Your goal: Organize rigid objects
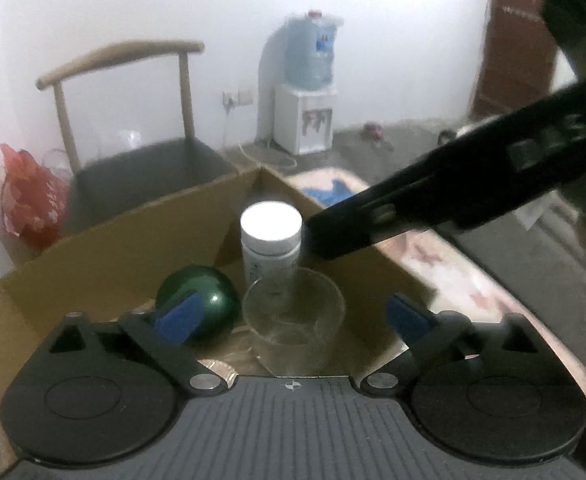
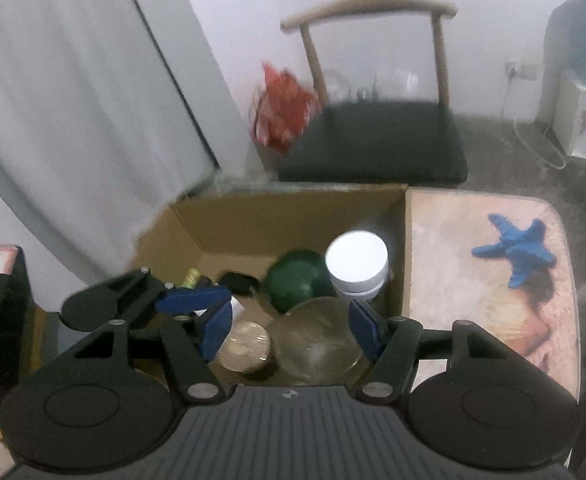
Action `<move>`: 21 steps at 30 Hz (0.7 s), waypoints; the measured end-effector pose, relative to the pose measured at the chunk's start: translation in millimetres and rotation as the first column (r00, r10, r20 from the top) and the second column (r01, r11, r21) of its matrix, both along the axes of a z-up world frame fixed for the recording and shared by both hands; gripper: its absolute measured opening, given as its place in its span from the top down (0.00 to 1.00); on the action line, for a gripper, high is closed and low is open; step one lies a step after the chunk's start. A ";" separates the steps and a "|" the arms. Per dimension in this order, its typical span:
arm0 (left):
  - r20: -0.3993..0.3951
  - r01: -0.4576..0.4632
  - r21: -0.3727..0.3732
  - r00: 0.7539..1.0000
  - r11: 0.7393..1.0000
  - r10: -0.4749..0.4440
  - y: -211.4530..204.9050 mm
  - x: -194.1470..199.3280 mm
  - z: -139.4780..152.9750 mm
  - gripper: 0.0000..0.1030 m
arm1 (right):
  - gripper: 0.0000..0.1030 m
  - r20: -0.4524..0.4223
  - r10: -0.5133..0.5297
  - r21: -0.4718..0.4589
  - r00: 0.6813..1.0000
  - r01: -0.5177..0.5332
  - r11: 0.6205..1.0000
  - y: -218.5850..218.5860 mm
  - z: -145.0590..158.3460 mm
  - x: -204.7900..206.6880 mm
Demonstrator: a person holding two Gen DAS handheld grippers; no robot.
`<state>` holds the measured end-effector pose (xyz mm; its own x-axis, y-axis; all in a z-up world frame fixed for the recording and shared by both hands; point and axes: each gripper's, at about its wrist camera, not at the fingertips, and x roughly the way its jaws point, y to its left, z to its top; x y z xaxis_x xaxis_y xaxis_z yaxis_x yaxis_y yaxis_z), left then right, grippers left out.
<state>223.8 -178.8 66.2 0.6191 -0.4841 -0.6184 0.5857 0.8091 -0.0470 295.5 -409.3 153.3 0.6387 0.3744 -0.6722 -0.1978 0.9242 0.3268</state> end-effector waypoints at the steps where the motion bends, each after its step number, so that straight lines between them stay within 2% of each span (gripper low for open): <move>1: 0.010 -0.005 -0.017 1.000 1.000 0.005 5.5 -6.4 4.5 0.01 | 0.34 0.026 -0.021 0.022 0.999 0.021 1.000 -1.3 6.2 -16.1; 3: 0.024 -0.021 -0.053 0.999 0.998 0.022 16.5 -22.1 14.5 0.01 | 0.33 0.073 -0.054 0.050 0.996 0.051 0.997 -2.5 15.3 -40.9; 7: 0.054 -0.063 -0.090 0.996 0.994 0.068 38.4 -58.8 36.2 0.00 | 0.16 0.172 -0.119 0.102 0.978 0.103 0.990 -0.4 25.9 -99.1; 10: 0.085 -0.132 -0.110 0.986 0.985 0.142 54.8 -87.2 50.2 0.00 | 0.07 0.209 -0.156 0.128 0.965 0.131 0.983 4.1 21.9 -136.4; 13: 0.093 -0.208 -0.115 0.971 0.971 0.219 67.8 -109.0 58.6 0.00 | 0.04 0.231 -0.190 0.159 0.954 0.155 0.975 6.0 15.6 -166.5; 15: 0.083 -0.290 -0.111 0.951 0.951 0.299 74.8 -123.9 62.2 0.00 | 0.00 0.247 -0.205 0.175 0.947 0.164 0.971 8.3 12.5 -183.1; 17: 0.080 -0.355 -0.114 0.928 0.928 0.365 81.8 -138.1 64.4 0.00 | 0.00 0.262 -0.219 0.181 0.940 0.175 0.968 11.1 10.7 -197.5; 21: 0.051 -0.405 -0.114 0.909 0.907 0.413 96.3 -158.6 60.0 0.00 | 0.00 0.268 -0.243 0.168 0.932 0.204 0.965 17.7 7.7 -220.0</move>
<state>65.2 -82.5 126.2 0.8169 -0.2347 -0.5269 0.2093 0.9718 -0.1085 75.5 -391.7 161.0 0.8730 0.2740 -0.4035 -0.0941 0.9063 0.4120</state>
